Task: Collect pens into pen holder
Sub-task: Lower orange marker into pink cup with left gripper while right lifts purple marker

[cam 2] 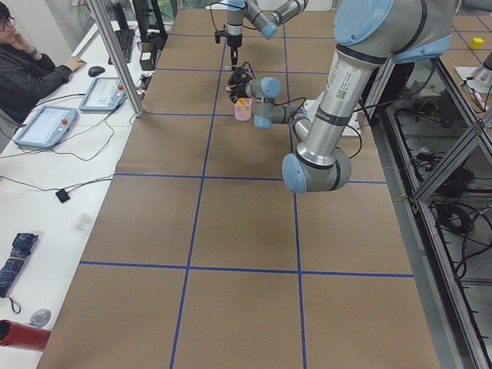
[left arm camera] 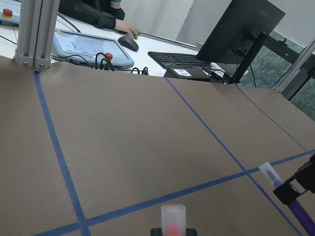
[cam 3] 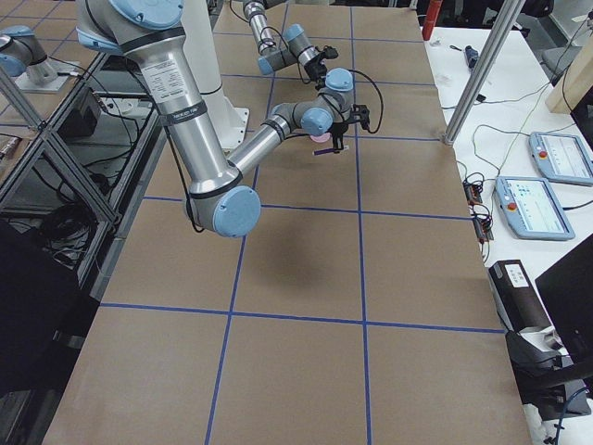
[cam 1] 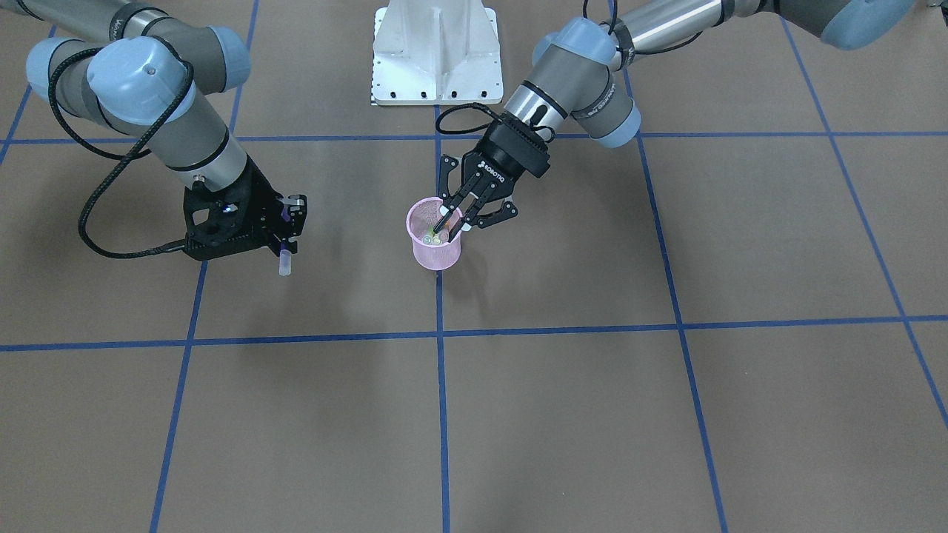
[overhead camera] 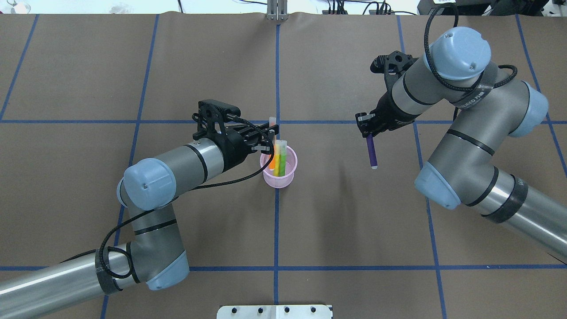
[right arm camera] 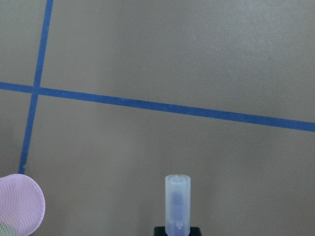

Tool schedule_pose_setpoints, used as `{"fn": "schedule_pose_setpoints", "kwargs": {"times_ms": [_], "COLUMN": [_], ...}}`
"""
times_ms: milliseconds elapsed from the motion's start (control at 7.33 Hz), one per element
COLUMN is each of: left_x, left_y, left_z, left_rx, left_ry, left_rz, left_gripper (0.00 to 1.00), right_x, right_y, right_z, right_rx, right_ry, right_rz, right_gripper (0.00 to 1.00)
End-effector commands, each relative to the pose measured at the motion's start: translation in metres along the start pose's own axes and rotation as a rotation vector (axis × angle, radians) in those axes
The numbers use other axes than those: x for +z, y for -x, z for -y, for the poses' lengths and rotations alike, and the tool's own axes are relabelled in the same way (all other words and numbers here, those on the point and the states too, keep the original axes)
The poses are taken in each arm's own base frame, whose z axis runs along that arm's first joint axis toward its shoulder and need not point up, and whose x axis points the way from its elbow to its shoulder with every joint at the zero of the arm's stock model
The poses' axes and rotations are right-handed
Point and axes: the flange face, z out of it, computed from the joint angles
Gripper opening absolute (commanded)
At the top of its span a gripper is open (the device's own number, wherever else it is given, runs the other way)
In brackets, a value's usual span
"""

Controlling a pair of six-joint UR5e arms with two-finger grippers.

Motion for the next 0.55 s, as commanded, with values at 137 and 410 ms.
{"fn": "schedule_pose_setpoints", "kwargs": {"times_ms": [137, 410], "left_x": [0.0035, 0.0003], "left_y": [-0.001, -0.0072], "left_z": [-0.011, -0.0087], "left_rx": [-0.037, -0.043], "left_ry": [0.001, -0.004], "left_rz": [-0.005, -0.023], "left_gripper": [0.0, 0.8], "right_x": [-0.0048, -0.0118], "right_y": [0.0014, 0.0002], "right_z": [-0.0005, 0.003], "right_rx": [-0.004, -0.002], "right_ry": [-0.008, -0.021], "right_rz": [0.006, 0.01], "right_gripper": [0.0, 0.0]}}
